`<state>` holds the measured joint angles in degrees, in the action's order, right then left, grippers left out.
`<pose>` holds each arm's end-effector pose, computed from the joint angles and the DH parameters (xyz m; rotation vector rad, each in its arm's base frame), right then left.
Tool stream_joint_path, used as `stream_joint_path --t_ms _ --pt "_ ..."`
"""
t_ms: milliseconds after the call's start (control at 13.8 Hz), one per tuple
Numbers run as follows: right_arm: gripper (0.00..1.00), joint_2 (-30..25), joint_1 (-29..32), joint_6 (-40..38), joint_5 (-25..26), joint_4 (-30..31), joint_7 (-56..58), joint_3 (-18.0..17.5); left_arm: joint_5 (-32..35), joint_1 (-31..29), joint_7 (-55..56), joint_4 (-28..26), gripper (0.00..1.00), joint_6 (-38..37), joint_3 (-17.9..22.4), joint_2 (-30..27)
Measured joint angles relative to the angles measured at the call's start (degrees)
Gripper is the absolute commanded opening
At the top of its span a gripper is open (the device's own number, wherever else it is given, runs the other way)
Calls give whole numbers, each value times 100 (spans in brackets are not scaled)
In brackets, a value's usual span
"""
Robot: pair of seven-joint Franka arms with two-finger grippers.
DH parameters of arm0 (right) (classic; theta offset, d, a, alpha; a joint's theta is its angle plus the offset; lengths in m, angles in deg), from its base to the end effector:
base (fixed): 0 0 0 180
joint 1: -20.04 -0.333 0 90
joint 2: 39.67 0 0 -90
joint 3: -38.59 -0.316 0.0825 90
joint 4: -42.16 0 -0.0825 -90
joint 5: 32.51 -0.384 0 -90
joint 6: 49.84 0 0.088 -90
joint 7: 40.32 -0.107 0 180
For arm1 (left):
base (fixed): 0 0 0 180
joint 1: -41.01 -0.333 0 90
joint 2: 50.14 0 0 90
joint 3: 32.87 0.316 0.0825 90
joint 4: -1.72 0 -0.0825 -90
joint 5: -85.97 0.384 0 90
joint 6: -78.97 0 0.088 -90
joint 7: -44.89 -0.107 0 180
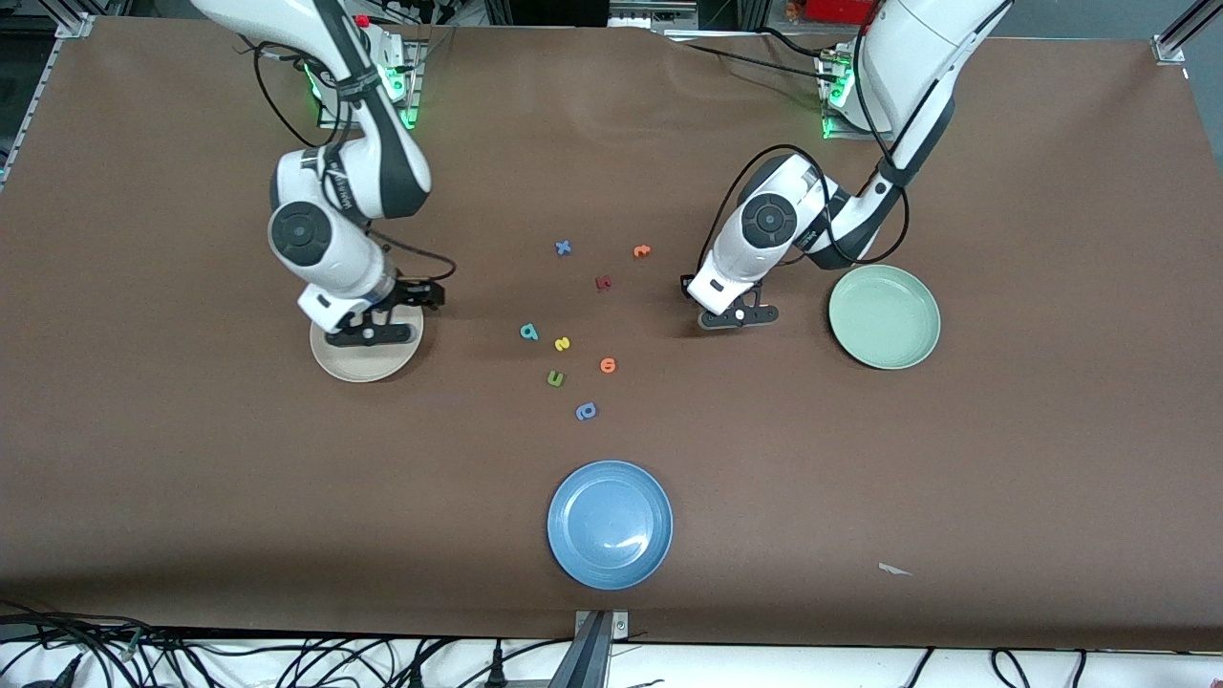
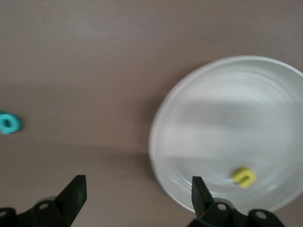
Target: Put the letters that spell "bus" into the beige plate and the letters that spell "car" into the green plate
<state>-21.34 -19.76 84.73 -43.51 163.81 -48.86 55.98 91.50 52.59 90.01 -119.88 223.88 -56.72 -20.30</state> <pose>0.5223 0.2197 0.2592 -3.1184 -0.1761 0.1267 0.4596 -0.3328 0.1766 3.0526 0.1996 -0.2250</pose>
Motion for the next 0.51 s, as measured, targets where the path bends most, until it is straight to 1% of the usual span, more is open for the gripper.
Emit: stream_joint_path --t_ms 145,364,509 --pt "98 123 -11 465 4 -2 2 -332 0 0 12 7 18 -2 -11 -10" --pt "98 551 -64 1466 11 -3 18 -784 0 3 46 6 16 -3 -11 -9" --pt "98 866 -249 1916 11 -103 5 -966 0 3 54 6 16 -3 -11 -9"
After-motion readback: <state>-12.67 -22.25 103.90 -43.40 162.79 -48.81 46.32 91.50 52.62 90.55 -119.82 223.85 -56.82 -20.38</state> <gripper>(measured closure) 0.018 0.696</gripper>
